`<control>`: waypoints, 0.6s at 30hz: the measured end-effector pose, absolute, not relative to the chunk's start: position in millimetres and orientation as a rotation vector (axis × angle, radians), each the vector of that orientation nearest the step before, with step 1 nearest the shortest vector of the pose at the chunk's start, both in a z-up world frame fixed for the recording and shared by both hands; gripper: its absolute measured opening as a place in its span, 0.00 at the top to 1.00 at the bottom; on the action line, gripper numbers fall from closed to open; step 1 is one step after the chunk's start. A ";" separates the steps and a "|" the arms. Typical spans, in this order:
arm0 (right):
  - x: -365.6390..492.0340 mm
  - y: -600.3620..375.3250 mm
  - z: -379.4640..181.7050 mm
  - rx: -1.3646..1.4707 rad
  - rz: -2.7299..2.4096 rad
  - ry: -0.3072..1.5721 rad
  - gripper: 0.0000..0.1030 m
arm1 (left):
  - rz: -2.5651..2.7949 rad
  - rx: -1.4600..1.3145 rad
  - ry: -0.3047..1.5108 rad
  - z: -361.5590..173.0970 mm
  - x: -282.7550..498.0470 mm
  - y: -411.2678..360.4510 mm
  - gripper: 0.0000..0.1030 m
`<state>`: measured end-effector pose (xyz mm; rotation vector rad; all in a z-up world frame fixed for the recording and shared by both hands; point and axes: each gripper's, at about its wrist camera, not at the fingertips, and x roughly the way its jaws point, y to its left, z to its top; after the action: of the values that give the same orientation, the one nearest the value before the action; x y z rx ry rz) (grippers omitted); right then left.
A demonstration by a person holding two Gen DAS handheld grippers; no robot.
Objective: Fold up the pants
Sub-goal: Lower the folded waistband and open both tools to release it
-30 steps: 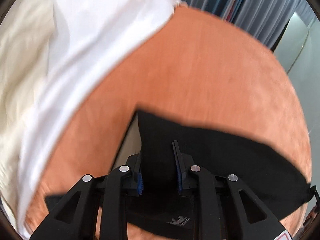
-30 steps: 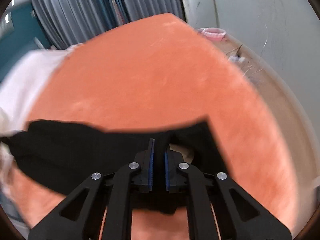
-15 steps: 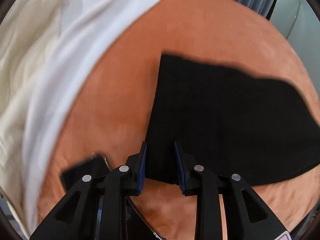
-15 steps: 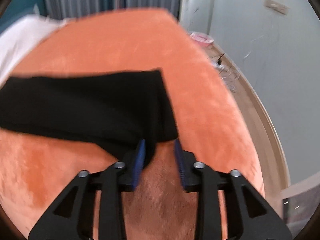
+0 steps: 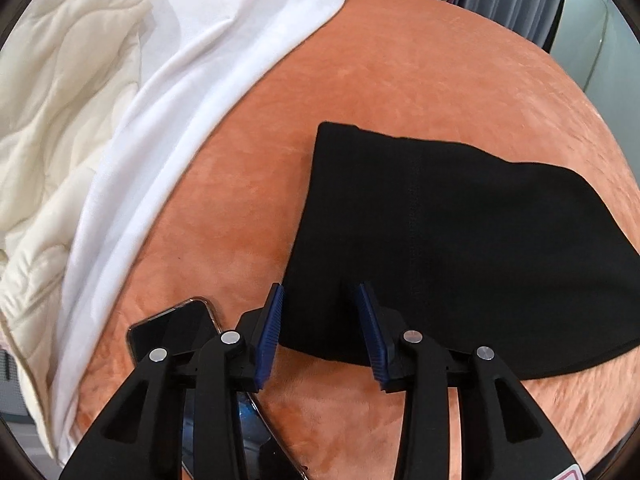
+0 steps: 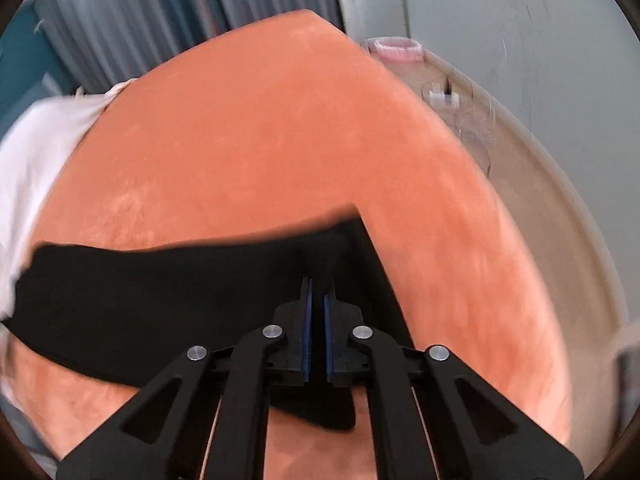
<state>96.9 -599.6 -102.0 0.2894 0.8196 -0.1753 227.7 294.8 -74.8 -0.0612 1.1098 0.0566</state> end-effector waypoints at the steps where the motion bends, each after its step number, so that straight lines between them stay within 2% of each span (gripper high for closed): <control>1: 89.7 -588.7 -70.0 0.255 -0.131 0.685 0.96 | 0.053 -0.065 1.107 -72.3 228.3 294.3 0.64; 3: 73.2 -579.9 -34.0 0.207 -0.100 0.526 0.96 | 0.056 -0.051 1.094 -66.3 228.9 294.6 0.64; 4: 67.6 -577.0 -26.5 0.127 -0.121 0.494 0.91 | 0.055 -0.043 1.092 -65.8 227.5 296.1 0.64; 6: 79.1 -589.1 -53.5 -0.020 -0.219 0.639 0.74 | 0.059 -0.024 1.105 -68.7 228.6 297.6 0.64; 8: 89.0 -618.5 -103.1 -0.018 -0.345 0.887 0.74 | 0.072 -0.017 1.122 -74.3 229.0 300.1 0.64; 9: 81.7 -627.3 -117.8 0.006 -0.376 0.932 0.74 | 0.080 -0.018 1.130 -76.9 228.7 300.9 0.64; 11: 59.8 -628.2 -119.7 0.081 -0.356 0.874 0.74 | 0.082 -0.027 1.139 -81.2 226.7 304.9 0.64; 12: 49.2 -625.8 -117.1 0.127 -0.333 0.838 0.70 | 0.085 -0.028 1.143 -83.0 227.0 305.5 0.64; 13: 38.4 -622.4 -113.9 0.187 -0.298 0.803 0.61 | 0.087 -0.031 1.147 -84.1 226.4 306.2 0.64; 15: 33.3 -614.8 -110.1 0.253 -0.241 0.773 0.52 | 0.095 -0.032 1.149 -85.2 227.1 306.0 0.64; 18: 42.5 -603.7 -113.8 0.292 -0.177 0.802 0.48 | 0.105 -0.034 1.146 -84.4 228.3 302.2 0.64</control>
<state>42.5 -603.7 -113.8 0.2920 0.8021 -0.1773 228.3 302.2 -84.4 -0.0344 1.1465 0.1048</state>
